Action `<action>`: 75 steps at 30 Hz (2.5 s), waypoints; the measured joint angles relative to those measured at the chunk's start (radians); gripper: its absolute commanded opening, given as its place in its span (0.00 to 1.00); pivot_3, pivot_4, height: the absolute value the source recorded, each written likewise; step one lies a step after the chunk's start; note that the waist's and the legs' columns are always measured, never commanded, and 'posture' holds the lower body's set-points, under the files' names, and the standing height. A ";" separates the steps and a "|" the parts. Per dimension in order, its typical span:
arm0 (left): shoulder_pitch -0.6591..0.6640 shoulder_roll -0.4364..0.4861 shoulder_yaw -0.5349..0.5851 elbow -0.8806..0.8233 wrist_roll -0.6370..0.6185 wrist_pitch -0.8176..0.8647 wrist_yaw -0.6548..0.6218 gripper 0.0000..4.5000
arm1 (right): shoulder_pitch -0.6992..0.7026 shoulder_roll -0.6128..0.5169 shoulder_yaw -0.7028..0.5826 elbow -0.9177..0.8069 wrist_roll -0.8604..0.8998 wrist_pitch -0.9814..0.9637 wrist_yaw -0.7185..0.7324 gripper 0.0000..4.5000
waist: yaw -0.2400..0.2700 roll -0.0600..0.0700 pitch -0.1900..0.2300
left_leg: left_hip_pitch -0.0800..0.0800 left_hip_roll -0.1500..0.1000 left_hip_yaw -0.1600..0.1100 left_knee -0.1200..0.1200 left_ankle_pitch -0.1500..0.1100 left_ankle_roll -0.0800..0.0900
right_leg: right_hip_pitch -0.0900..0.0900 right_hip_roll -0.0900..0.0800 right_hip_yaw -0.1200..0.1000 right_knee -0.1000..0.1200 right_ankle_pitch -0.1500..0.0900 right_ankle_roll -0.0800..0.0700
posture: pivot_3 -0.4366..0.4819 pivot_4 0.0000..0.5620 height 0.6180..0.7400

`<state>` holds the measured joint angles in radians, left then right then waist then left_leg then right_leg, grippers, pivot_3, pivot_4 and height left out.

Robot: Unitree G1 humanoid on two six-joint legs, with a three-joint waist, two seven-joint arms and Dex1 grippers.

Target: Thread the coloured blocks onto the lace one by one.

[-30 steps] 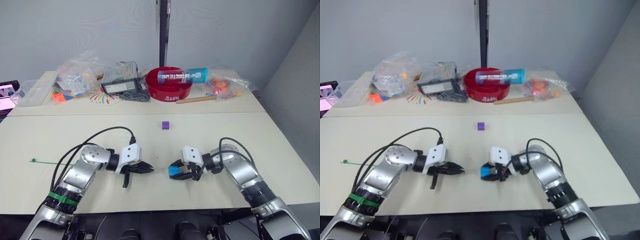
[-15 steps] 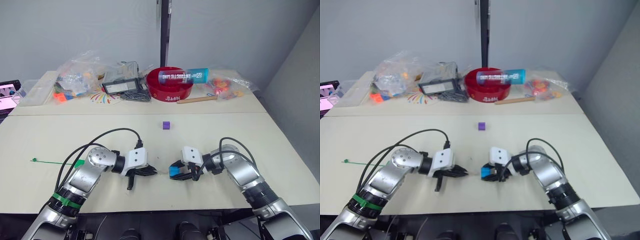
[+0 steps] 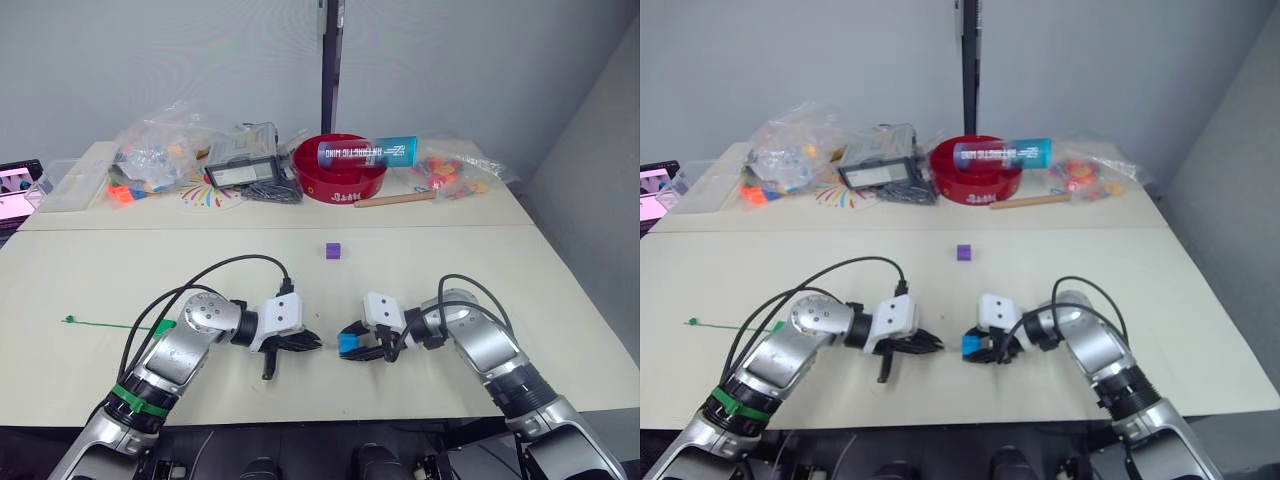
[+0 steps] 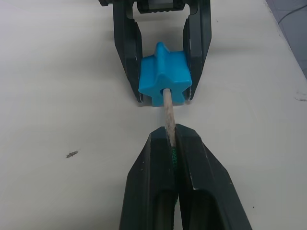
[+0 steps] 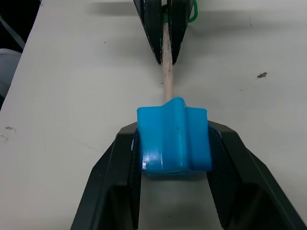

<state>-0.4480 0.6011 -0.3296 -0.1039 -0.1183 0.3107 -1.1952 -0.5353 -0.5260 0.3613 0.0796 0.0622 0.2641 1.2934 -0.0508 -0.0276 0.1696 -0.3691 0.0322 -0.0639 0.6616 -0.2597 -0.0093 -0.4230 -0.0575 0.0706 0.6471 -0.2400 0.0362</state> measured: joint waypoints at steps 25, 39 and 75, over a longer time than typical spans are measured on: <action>-0.084 -0.044 -0.036 0.024 0.004 0.117 -0.013 0.00 | 0.001 0.009 -0.019 -0.025 0.002 0.107 -0.032 0.30 | 0.009 0.000 0.000 | 0.000 0.000 0.000 0.004 0.000 0.000 | 0.002 0.000 0.000 0.000 0.000 0.000 | 0.48 0.27 0.92; -0.013 -0.039 -0.007 -0.058 -0.018 0.180 0.019 0.00 | 0.014 0.003 -0.015 -0.065 0.013 0.149 -0.045 0.30 | 0.005 0.000 0.000 | 0.000 0.000 0.000 0.004 0.000 0.000 | 0.001 0.000 0.000 0.000 0.000 0.000 | 0.48 0.27 0.92; 0.095 -0.122 -0.027 -0.017 -0.023 0.033 0.048 0.00 | 0.058 -0.056 0.020 -0.160 0.038 0.174 -0.021 0.30 | 0.012 0.000 0.000 | 0.000 -0.001 0.000 0.004 0.000 0.000 | 0.002 0.000 0.000 -0.001 0.000 0.000 | 0.48 0.27 0.92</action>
<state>-0.3529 0.4789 -0.3561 -0.1208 -0.1410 0.3441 -1.1474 -0.4771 -0.5823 0.3814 -0.0802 0.1004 0.4384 1.2722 -0.0388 -0.0277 0.1695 -0.3696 0.0315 -0.0643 0.6655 -0.2597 -0.0093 -0.4210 -0.0577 0.0705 0.6465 -0.2400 0.0364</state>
